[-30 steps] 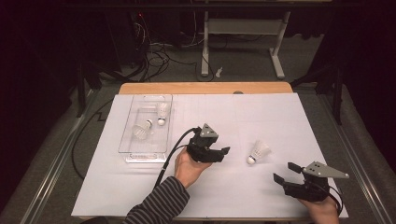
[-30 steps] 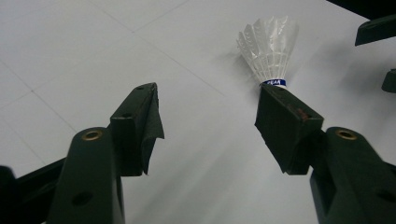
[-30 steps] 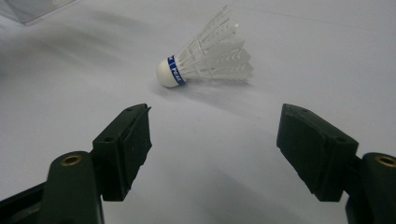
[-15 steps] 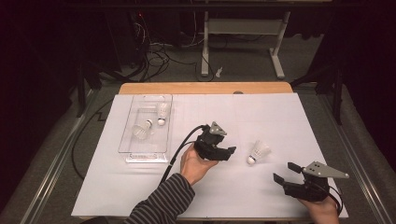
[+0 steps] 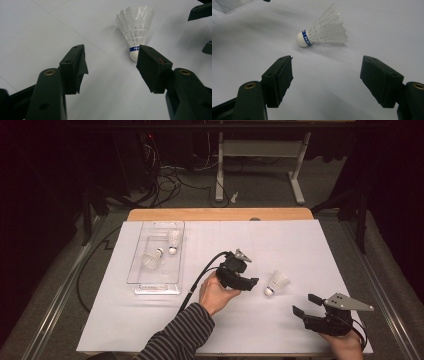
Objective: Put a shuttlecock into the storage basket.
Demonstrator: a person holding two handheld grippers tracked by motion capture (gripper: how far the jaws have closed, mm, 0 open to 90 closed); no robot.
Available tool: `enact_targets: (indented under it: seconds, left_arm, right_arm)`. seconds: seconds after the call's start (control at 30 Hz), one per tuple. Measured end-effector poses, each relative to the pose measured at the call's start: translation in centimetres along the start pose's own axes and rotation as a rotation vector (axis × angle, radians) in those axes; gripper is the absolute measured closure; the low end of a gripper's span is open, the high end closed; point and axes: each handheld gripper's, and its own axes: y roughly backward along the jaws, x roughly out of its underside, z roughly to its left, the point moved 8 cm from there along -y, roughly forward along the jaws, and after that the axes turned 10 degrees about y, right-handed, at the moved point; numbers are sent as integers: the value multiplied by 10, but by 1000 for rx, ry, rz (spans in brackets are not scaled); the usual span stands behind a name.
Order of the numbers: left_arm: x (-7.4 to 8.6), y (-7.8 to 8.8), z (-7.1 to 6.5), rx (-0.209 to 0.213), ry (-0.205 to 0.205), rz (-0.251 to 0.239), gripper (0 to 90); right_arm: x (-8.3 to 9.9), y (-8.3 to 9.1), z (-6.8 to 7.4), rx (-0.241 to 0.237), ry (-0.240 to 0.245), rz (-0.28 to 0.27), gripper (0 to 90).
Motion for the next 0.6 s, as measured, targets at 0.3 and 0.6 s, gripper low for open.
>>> enact_targets:
  seconds: [0.3, 0.6]
  left_arm:
    - [-6, -8, -10, -3, -15, 40, 416]
    - [-10, -18, -17, 2, -21, 87, 423]
  right_arm:
    - [0, 0, 0, -1, 1, 0, 266]
    - [0, 0, 0, -2, 1, 0, 266]
